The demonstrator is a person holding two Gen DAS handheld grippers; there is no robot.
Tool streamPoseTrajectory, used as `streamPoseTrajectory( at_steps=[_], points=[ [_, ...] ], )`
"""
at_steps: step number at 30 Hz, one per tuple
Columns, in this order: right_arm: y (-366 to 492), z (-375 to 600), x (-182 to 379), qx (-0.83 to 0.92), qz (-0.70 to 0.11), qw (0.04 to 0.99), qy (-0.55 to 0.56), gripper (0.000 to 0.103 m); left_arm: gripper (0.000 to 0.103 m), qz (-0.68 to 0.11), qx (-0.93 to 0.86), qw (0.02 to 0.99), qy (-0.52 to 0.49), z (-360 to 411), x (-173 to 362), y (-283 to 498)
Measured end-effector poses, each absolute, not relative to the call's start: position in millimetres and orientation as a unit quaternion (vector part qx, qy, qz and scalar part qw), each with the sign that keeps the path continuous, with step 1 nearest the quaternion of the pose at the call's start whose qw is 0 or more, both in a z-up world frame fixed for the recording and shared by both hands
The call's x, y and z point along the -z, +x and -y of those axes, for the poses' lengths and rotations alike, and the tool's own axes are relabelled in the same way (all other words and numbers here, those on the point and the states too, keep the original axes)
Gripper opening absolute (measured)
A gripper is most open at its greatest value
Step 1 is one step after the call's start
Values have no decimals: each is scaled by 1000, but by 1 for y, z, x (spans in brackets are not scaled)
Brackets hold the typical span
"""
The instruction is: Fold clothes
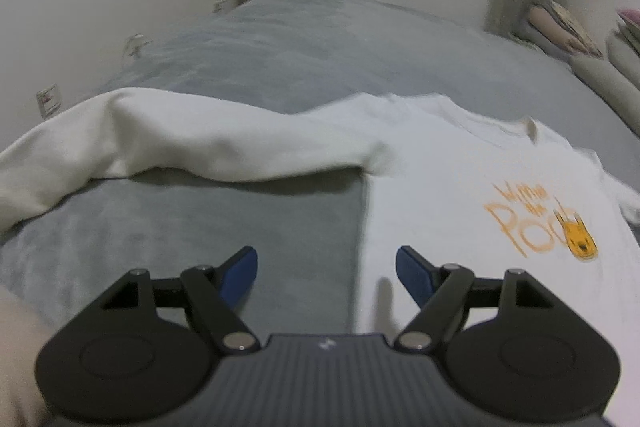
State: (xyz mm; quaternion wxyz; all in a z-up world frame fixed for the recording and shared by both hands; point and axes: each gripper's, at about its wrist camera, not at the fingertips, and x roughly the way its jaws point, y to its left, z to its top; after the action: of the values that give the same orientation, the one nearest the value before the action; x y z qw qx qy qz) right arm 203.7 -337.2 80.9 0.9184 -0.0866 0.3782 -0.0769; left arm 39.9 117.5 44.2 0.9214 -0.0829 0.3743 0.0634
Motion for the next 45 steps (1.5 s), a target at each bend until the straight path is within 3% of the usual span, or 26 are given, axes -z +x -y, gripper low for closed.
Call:
streamPoseTrajectory(
  at_steps=[13, 19, 25, 27, 28, 29, 37, 45],
  points=[
    [137, 109, -119, -320, -335, 875, -141, 42, 75, -318, -167, 896, -260, -229, -84, 17],
    [135, 16, -131, -392, -303, 852, -168, 42, 75, -242, -226, 896, -295, -271, -113, -13],
    [148, -61, -98, -429, -305, 828, -194, 42, 75, -245, -239, 873, -347, -302, -100, -16],
    [149, -78, -76, -426, -330, 814, -215, 41, 75, -248, -236, 867, -361, -308, -94, -14],
    [147, -82, -65, -422, -343, 807, -229, 30, 75, -248, -235, 865, -368, -311, -93, -17],
    [142, -82, -55, -422, -344, 803, -244, 29, 75, -247, -235, 862, -376, -313, -91, -17],
    [132, -60, -59, -467, -358, 768, -252, 28, 75, -245, -241, 851, -397, -325, -81, -16],
    [151, -75, -88, -467, -298, 810, -190, 31, 75, -240, -246, 850, -399, -327, -80, -17]
  ],
)
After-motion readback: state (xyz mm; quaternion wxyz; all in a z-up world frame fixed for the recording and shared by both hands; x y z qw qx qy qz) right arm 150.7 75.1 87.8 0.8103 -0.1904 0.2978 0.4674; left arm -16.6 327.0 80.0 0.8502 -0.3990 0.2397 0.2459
